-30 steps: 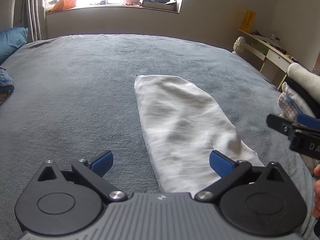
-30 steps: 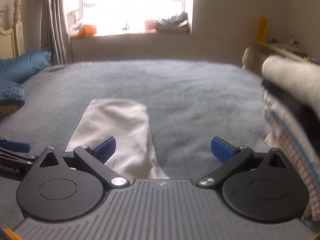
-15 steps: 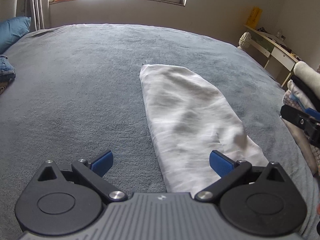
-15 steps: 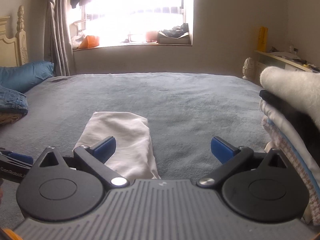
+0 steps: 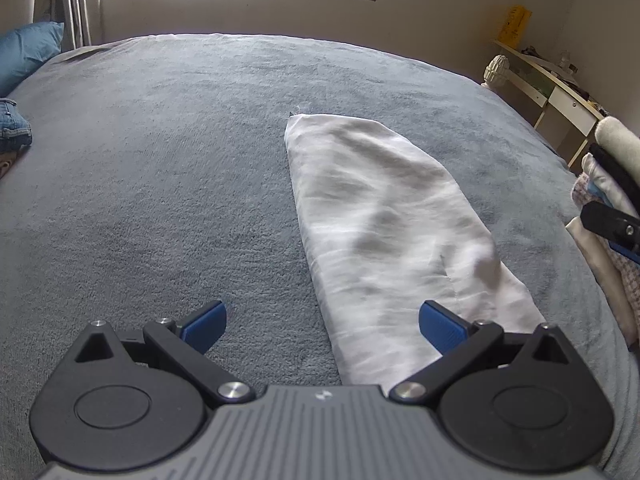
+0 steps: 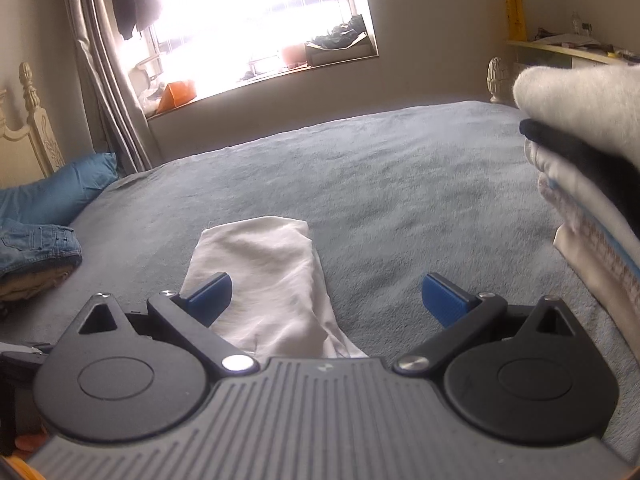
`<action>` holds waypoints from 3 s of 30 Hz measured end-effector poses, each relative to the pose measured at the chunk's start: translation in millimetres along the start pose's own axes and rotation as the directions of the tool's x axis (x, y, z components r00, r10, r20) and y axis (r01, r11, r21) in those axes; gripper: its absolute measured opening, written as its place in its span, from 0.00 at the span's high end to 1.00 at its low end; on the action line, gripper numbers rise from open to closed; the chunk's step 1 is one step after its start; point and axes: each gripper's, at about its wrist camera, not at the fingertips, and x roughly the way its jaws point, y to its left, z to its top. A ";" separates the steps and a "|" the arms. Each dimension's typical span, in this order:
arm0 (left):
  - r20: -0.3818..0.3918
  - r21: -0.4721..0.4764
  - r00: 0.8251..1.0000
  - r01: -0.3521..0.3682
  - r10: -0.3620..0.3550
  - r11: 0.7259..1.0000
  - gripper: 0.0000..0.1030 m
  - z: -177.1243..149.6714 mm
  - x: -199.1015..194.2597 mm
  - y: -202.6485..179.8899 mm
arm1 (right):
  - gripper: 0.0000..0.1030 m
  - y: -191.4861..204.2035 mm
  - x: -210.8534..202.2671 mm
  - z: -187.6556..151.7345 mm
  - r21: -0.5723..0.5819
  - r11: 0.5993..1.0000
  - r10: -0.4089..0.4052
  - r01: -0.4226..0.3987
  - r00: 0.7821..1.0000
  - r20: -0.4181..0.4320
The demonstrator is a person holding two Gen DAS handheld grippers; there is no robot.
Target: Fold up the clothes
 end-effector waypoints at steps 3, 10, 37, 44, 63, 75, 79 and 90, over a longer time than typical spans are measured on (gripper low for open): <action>-0.012 0.002 1.000 0.007 -0.007 1.000 0.00 -0.2 1.1 0.7 | 0.01 0.4 0.3 -1.2 0.006 1.000 0.014 -0.014 1.000 -0.007; -0.024 -0.001 1.000 0.002 -0.002 1.000 0.00 -0.2 3.1 1.1 | 0.01 -1.0 3.1 -0.2 0.014 0.999 0.029 -0.029 0.999 -0.023; -0.123 0.072 0.982 -0.138 0.146 0.988 0.00 -3.7 22.4 -5.0 | 0.04 21.3 47.1 -21.0 -0.119 0.988 0.079 -0.100 0.982 -0.170; -0.140 0.065 0.979 -0.138 0.146 0.988 0.00 -6.1 23.7 -4.2 | 0.21 28.1 66.3 -24.3 -0.222 0.973 0.032 -0.071 0.983 -0.178; -0.123 0.020 0.989 -0.084 0.085 0.996 0.00 7.0 24.9 13.3 | 0.37 -8.4 84.4 -10.0 -0.066 0.993 0.079 -0.093 0.977 -0.199; -0.064 -0.133 0.993 0.088 -0.097 0.987 0.01 16.8 42.3 37.2 | 0.30 -64.9 135.9 4.7 0.364 0.903 0.346 -0.230 0.890 -0.297; -0.043 -0.198 0.986 0.149 -0.160 0.969 0.01 19.8 50.8 48.0 | 0.28 -79.7 154.4 4.4 0.451 0.866 0.383 -0.216 0.867 -0.320; 0.011 -0.299 0.956 0.283 -0.293 0.911 0.18 31.2 79.8 71.8 | 0.16 -84.7 196.4 4.9 0.552 0.798 0.497 -0.242 0.783 -0.375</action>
